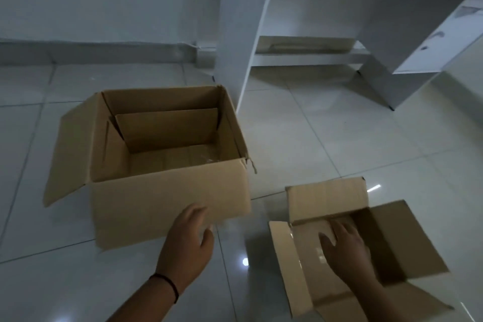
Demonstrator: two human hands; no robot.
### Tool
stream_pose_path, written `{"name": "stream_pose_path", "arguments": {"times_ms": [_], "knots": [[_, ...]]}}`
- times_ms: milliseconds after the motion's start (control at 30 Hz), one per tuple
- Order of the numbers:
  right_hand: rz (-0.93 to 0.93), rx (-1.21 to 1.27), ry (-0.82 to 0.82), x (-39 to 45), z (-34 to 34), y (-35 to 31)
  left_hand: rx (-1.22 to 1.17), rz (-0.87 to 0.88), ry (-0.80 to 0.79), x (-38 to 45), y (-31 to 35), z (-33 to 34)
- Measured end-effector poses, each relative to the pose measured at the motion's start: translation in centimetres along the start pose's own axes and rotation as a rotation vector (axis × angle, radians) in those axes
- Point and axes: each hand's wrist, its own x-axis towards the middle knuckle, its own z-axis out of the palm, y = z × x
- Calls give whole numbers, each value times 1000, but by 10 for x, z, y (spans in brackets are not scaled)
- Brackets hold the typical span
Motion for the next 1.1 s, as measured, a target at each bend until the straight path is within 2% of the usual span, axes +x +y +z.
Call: {"name": "stream_pose_path", "arguments": {"times_ms": [200, 467, 633, 767, 900, 1100], "knots": [[81, 8, 69, -26, -12, 81, -29, 10, -137, -46, 25, 32], [41, 50, 184, -83, -26, 174, -47, -56, -161, -113, 59, 80], [24, 107, 244, -98, -39, 224, 60, -62, -194, -141, 89, 114], [40, 124, 270, -83, -53, 256, 135, -35, -176, -134, 121, 139], [58, 117, 228, -51, -57, 281, 198, -57, -192, -116, 142, 166], [105, 77, 146, 10, -48, 306, 285, -145, -276, -88, 142, 206]]}}
